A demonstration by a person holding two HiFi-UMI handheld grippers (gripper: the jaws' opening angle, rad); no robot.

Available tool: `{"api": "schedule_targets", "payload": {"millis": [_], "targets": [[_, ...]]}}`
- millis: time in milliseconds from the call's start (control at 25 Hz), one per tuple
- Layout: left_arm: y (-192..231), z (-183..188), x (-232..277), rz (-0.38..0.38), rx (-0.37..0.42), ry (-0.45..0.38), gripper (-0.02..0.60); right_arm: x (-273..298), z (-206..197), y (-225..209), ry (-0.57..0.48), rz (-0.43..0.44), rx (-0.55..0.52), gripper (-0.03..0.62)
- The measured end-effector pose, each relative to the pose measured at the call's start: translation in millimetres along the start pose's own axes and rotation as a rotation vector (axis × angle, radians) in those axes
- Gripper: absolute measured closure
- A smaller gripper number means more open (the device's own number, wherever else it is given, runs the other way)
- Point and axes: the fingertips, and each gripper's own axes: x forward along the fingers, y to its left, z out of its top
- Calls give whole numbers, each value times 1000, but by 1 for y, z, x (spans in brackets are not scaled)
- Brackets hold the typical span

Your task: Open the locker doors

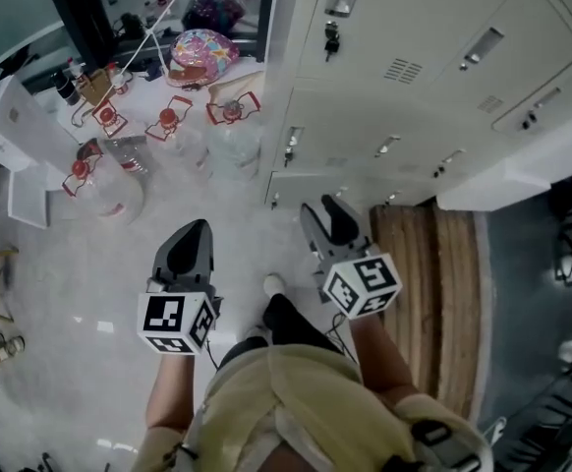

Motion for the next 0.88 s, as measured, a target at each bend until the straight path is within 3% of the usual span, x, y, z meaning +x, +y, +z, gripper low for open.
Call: {"api": "schedule_targets", "payload": {"millis": [440,880], "targets": [[26,-18,64,119,-88,20,577,92,-26,-65,84,41,-12,447],[38,-42,117,154,-130,39,577,157,-83,-103,181,8,-56,447]]}}
